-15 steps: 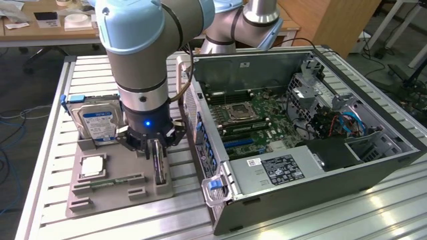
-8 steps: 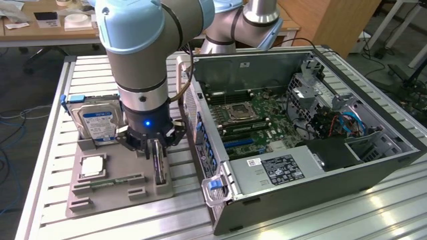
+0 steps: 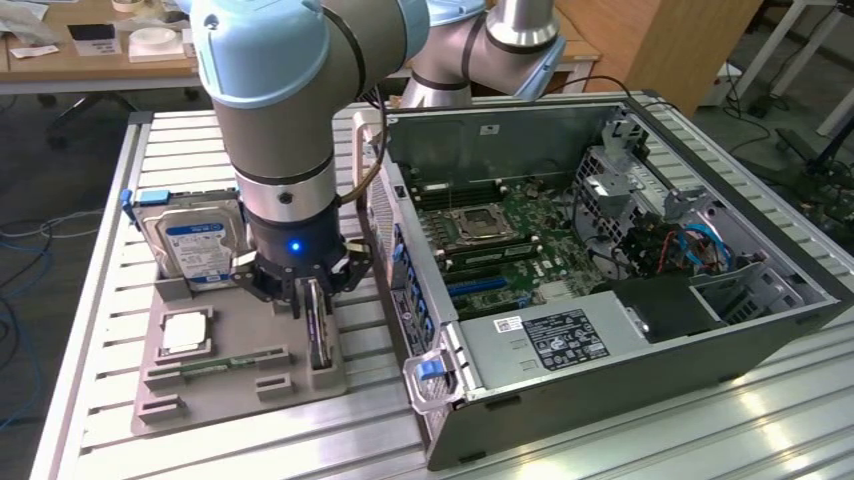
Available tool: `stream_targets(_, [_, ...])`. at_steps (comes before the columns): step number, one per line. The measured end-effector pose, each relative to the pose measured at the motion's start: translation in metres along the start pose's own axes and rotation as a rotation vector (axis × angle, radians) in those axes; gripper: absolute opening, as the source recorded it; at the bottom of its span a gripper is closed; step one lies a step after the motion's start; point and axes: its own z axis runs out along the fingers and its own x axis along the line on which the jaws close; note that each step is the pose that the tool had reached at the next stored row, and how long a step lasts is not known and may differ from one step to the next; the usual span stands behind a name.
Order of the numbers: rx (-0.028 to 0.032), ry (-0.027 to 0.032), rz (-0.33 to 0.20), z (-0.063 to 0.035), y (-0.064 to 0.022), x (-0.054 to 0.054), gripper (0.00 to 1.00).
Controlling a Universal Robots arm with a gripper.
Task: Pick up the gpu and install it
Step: 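Pick up the gpu and move the gpu toward the slot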
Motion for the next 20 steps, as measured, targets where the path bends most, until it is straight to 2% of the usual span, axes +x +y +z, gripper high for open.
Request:
stream_targets(2, [0.0000,0.0000,0.000,0.0000,0.0000,0.0000,0.42])
stream_targets(3, [0.0000,0.0000,0.000,0.0000,0.0000,0.0000,0.35])
stream_targets(20, [0.0000,0.0001,0.000,0.0017,-0.0004,-0.0006,0.35])
